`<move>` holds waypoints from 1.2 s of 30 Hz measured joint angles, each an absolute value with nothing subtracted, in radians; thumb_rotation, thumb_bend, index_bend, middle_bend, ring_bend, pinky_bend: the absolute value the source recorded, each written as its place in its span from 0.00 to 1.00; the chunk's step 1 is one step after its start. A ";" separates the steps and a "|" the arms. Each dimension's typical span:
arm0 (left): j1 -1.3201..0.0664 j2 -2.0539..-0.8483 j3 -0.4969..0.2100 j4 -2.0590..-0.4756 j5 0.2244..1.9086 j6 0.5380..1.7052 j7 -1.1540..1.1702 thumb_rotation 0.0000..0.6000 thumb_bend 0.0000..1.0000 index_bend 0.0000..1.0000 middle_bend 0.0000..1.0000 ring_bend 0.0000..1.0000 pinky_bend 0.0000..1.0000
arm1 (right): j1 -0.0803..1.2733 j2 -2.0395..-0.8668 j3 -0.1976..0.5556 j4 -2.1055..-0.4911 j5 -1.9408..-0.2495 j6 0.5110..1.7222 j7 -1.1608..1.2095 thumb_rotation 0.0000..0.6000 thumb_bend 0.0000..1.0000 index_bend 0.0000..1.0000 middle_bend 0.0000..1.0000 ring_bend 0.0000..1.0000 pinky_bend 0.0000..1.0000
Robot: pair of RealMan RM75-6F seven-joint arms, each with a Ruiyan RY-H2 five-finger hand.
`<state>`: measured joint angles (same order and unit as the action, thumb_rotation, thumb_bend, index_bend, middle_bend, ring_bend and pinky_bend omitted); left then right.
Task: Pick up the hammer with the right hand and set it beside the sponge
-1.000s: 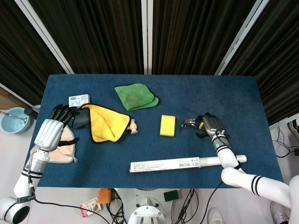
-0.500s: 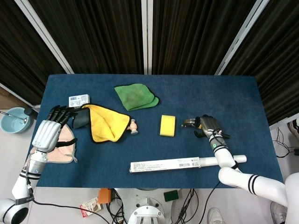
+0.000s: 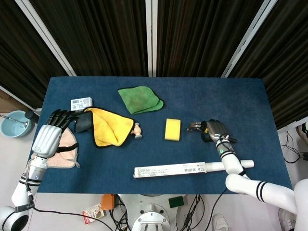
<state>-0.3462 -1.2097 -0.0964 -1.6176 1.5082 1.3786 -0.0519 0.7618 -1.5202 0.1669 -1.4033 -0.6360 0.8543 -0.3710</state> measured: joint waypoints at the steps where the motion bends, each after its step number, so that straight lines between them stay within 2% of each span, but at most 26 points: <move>1: -0.345 -1.210 -0.096 -1.617 1.509 1.380 -0.052 1.00 0.04 0.24 0.14 0.08 0.08 | 0.761 -1.519 0.166 -1.404 -0.636 0.855 -0.371 1.00 0.53 0.43 0.39 0.19 0.23; 4: -0.343 -1.211 -0.097 -1.617 1.509 1.381 -0.052 1.00 0.04 0.24 0.14 0.08 0.08 | 0.761 -1.519 0.165 -1.404 -0.636 0.855 -0.373 1.00 0.57 0.43 0.39 0.19 0.23; 15: -0.339 -1.209 -0.099 -1.620 1.509 1.383 -0.047 1.00 0.04 0.23 0.14 0.08 0.08 | 0.762 -1.529 0.164 -1.392 -0.642 0.853 -0.370 1.00 0.57 0.44 0.40 0.21 0.23; 25: -0.335 -1.210 -0.100 -1.618 1.506 1.383 -0.043 1.00 0.04 0.23 0.14 0.08 0.08 | 0.760 -1.548 0.165 -1.375 -0.670 0.864 -0.361 1.00 0.62 0.53 0.46 0.28 0.27; 30: -0.331 -1.211 -0.098 -1.615 1.506 1.386 -0.045 1.00 0.04 0.23 0.14 0.08 0.08 | 0.753 -1.564 0.167 -1.357 -0.705 0.874 -0.342 1.00 0.70 0.61 0.51 0.34 0.30; 36: -0.325 -1.211 -0.099 -1.609 1.505 1.391 -0.053 1.00 0.04 0.23 0.14 0.08 0.08 | 0.742 -1.577 0.173 -1.340 -0.763 0.891 -0.313 1.00 0.88 0.72 0.58 0.44 0.38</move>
